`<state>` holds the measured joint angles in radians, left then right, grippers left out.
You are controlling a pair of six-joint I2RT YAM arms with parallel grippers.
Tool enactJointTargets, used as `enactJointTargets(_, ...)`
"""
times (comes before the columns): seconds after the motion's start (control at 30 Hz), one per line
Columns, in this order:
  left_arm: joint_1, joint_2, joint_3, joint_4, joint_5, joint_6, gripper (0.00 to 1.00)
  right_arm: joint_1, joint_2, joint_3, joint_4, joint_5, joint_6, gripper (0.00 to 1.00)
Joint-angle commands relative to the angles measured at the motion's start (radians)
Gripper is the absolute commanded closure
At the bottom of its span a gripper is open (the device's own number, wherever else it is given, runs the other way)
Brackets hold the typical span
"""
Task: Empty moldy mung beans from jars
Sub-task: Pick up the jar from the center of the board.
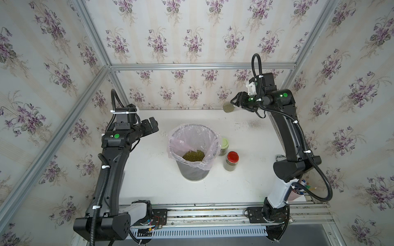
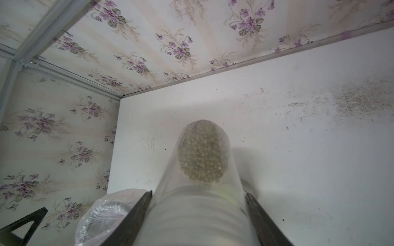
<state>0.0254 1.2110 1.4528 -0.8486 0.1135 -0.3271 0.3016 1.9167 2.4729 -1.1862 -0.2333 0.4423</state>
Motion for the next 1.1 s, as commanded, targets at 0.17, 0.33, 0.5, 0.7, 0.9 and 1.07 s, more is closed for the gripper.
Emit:
enactJointTargets(0.17,-0.07,0.016,0.085,0.011,0.047,0.107,0.01,0.022,0.122,0.206,-0.077,-0.219,-0.02,0.45)
enactJointTargets(0.33,-0.143,0.052,0.135,0.017,0.047,0.184,0.01,0.065,0.119,0.206,-0.072,-0.232,-0.051,0.45)
enactJointTargets(0.5,-0.195,0.052,0.166,0.035,0.058,0.253,0.01,0.109,0.106,0.207,-0.053,-0.233,-0.057,0.45)
enactJointTargets(0.7,-0.252,-0.019,0.108,0.109,0.126,0.405,0.01,0.166,0.089,0.207,-0.021,-0.245,-0.057,0.45)
enactJointTargets(0.9,-0.272,-0.061,0.063,0.143,0.2,0.512,0.01,0.186,0.06,0.216,-0.01,-0.265,-0.063,0.46)
enactJointTargets(1.07,-0.283,-0.062,0.053,0.162,0.317,0.618,0.01,0.224,0.045,0.216,0.002,-0.265,-0.068,0.47)
